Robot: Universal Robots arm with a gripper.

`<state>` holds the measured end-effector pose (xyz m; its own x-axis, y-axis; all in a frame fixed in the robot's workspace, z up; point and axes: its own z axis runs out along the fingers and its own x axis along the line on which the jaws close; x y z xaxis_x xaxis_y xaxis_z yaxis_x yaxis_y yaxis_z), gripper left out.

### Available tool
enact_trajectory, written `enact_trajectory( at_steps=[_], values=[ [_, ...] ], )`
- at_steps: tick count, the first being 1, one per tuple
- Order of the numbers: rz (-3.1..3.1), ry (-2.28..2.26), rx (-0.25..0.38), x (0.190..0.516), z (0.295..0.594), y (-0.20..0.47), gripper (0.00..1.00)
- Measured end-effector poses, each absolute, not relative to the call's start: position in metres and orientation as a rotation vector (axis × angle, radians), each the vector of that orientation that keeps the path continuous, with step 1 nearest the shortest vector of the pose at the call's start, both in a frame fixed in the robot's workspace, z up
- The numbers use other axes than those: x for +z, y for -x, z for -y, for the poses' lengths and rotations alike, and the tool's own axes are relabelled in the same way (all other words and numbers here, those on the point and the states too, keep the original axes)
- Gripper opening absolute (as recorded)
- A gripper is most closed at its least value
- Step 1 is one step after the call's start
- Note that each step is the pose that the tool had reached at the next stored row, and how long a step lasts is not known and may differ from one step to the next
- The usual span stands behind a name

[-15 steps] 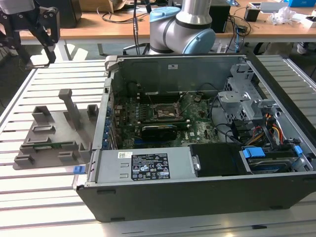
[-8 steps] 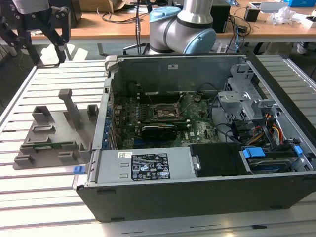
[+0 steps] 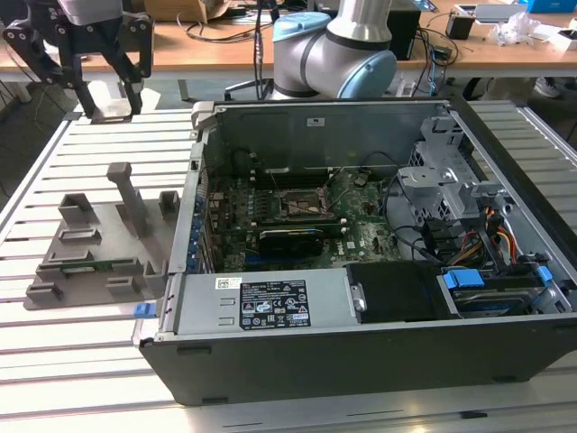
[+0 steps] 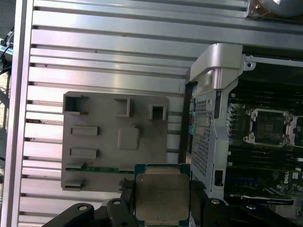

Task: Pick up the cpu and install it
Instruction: 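Pick up the cpu and move it towards the insertion slot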

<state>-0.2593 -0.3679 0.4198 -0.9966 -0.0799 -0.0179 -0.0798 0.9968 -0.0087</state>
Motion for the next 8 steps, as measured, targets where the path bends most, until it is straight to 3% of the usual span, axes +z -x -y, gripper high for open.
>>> enact_trajectory(
  at_steps=[8],
  values=[
    [-3.121,0.125,-0.012,0.420,0.368,0.228,0.55]
  ],
)
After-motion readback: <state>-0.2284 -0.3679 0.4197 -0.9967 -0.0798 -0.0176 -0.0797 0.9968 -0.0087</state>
